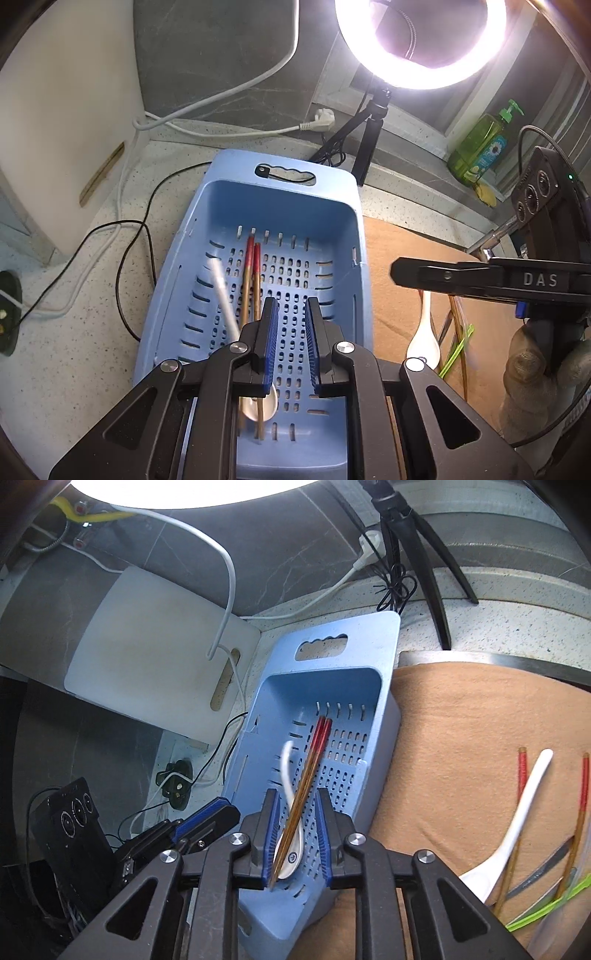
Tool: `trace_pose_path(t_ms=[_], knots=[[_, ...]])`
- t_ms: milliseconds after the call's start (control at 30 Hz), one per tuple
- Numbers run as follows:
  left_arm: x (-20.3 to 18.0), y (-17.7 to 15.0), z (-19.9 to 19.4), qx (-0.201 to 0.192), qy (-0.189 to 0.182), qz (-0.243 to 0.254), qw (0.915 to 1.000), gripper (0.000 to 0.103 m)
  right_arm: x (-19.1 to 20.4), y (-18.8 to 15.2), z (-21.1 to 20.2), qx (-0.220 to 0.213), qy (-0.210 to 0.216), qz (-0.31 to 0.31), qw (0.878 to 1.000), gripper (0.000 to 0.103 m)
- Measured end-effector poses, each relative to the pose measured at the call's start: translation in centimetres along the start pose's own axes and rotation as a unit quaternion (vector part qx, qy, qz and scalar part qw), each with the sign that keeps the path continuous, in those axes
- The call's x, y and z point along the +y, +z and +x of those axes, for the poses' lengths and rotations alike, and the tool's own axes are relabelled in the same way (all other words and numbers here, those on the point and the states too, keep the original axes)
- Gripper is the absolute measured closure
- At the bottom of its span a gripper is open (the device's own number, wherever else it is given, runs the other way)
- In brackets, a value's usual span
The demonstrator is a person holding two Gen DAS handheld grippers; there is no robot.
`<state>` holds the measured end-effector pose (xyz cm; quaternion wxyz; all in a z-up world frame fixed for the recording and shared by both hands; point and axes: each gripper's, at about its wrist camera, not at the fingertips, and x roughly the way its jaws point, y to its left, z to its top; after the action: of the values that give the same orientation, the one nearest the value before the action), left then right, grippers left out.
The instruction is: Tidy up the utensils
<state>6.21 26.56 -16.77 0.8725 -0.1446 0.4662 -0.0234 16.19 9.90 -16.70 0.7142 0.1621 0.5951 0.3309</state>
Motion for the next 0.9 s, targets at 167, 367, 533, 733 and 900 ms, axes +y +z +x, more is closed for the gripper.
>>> trace_pose_path(t_ms=[167,367,533,733,900], knots=[[-1.6,-0.6,-0.9,-0.012,0.006,-0.004,0.9999,0.090,-0.8,-0.4,-2.7,-0.013,-0.010,-0.025,1.000,0.077],[-4.8,-2.4,-1.7,-0.026,0.018,-0.012,0.9994,0.090,-3.4,-0.6,-6.7,-0.023,-0.013,-0.045,0.999,0.069],[-7.3,-4.5,-1.5,-0.024,0.004,-0.043,0.9988,0.079,-6.0,-0.4,-9.6,-0.032,-0.018,-0.063,0.997,0.063],[-10.8,-7.0,-0.4,-0.012,-0.016,-0.078,0.9967,0.071,-8.7,0.0,-10.9,-0.019,-0.024,-0.087,0.996,0.062],[-13.3,-8.1,0.8,-0.002,-0.026,-0.087,0.9959,0.071,-11.1,0.4,-9.6,0.026,-0.017,-0.068,0.997,0.062]])
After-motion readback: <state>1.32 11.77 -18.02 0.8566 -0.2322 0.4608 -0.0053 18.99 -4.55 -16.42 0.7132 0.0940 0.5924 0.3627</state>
